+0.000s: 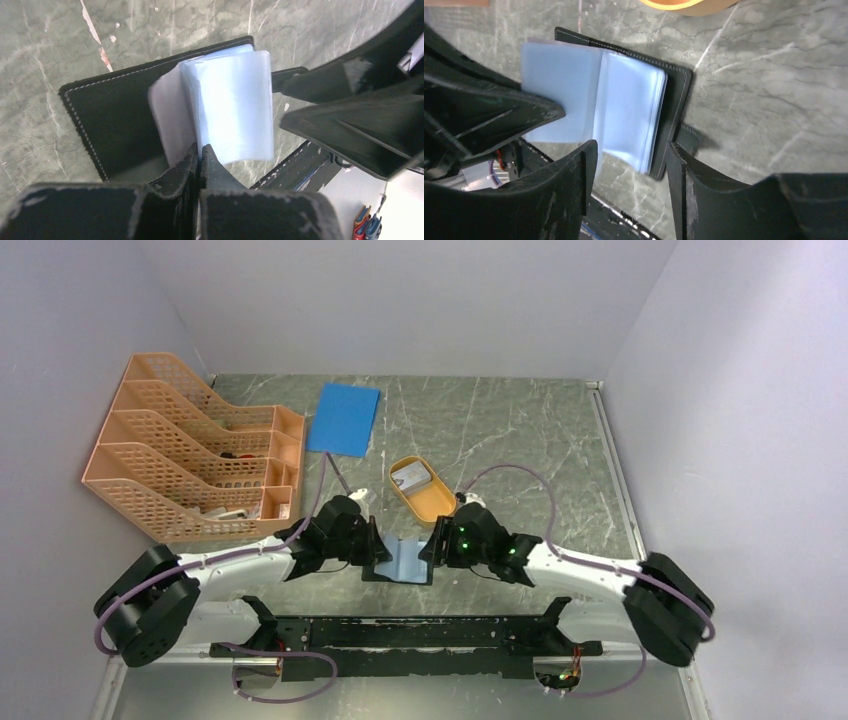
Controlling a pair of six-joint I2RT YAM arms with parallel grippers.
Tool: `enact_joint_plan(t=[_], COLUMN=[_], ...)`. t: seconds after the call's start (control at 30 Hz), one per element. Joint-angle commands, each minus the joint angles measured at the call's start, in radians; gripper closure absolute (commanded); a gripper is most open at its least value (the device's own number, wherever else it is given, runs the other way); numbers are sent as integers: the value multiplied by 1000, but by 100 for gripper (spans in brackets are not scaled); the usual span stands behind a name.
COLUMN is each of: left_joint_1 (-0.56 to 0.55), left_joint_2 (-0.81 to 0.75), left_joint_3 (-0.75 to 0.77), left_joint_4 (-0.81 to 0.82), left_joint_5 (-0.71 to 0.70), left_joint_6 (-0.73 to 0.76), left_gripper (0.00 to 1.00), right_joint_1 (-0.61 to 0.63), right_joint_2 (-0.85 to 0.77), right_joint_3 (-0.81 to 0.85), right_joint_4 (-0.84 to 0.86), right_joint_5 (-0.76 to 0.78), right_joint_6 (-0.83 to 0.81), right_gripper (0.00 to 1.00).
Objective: Put the credit cards into the card holder
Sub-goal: Turn over the card slot in the card holder.
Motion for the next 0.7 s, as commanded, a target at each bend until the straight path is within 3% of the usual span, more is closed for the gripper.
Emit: enact_joint_plan(t=[0.0, 0.13, 0.27, 0.4, 0.67], left_joint_1=[5, 3, 3, 3, 4], left_joint_2=[-18, -5, 2, 4, -13], left_joint_3=[52, 60, 59, 58, 41], left_joint_4=[-31, -29, -27, -21, 26], left_joint_5=[-33, -32, -32, -19, 60], left_joint_6=[16, 10, -3, 0, 19], left_gripper=[95, 95, 95, 94, 63], right_joint_1=[6, 15, 49, 51, 51], right_joint_2=[-164, -212, -83, 60, 236], right_joint_3=[46, 65, 88, 79, 75], right_joint_4=[-204, -177, -72, 55, 144], right_joint_5=[102, 40, -41, -65, -60], right_joint_6=[-49, -64, -62, -12, 6], right_gripper=[43, 50, 61, 66, 67])
